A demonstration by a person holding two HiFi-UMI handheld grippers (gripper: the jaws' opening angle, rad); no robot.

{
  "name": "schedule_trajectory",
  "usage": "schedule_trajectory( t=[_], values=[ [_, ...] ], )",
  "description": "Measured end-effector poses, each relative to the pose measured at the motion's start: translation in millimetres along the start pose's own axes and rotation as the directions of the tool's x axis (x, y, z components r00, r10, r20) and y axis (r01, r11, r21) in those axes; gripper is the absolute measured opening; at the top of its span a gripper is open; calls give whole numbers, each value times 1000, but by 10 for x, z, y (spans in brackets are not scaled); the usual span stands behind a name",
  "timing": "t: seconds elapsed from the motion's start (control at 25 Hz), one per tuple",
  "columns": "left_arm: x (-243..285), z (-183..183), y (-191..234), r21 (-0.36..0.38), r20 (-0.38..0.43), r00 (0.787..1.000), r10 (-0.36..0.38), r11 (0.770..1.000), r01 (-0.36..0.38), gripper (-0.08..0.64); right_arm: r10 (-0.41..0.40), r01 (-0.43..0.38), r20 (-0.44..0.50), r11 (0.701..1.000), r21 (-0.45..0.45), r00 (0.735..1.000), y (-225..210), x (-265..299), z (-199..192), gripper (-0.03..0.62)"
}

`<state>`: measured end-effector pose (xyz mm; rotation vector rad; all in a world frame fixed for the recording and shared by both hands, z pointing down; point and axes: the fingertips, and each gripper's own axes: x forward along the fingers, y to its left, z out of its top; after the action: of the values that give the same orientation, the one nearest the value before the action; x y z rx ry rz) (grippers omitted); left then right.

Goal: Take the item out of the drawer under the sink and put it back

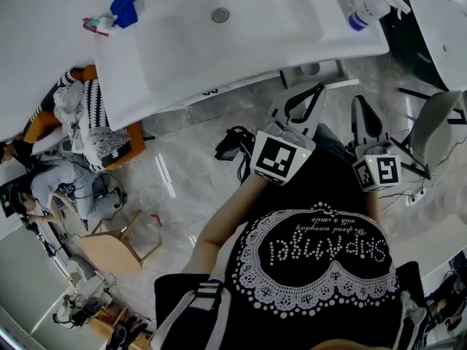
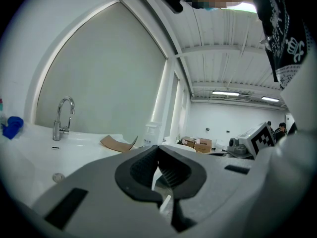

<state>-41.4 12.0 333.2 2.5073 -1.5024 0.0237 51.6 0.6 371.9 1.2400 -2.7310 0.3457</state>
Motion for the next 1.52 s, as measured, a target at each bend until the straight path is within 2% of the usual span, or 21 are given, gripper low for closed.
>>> schedule_trajectory(
  t=[0.36,0.72,1.04,1.28,1.4,1.52],
  values=[
    [15,-67,-67,-12,-27,1000,1,1000,-2,6,8,-7,-6,1000,25,1000,-32,-50,-53,20],
    [57,-174,-67,-60,-56,997,54,997,-58,6,39,-38,-21,998,52,999,-113,-87,-155,20],
    [314,-138,-184,-69,-69,995,70,995,-75,6,75,-74,-17,996,53,997,-417,-28,8,20],
    [467,-76,-220,-47,-34,992,122,991,-123,6,112,-111,-7,994,16,994,-606,23,60,20],
    [510,-110,-308,-45,-19,992,124,991,-125,6,130,-130,-17,992,-1,991,-648,-15,19,20],
    [437,35,-269,-78,71,979,193,979,-188,6,165,-165,-20,986,-34,986,-621,8,16,20]
  ],
)
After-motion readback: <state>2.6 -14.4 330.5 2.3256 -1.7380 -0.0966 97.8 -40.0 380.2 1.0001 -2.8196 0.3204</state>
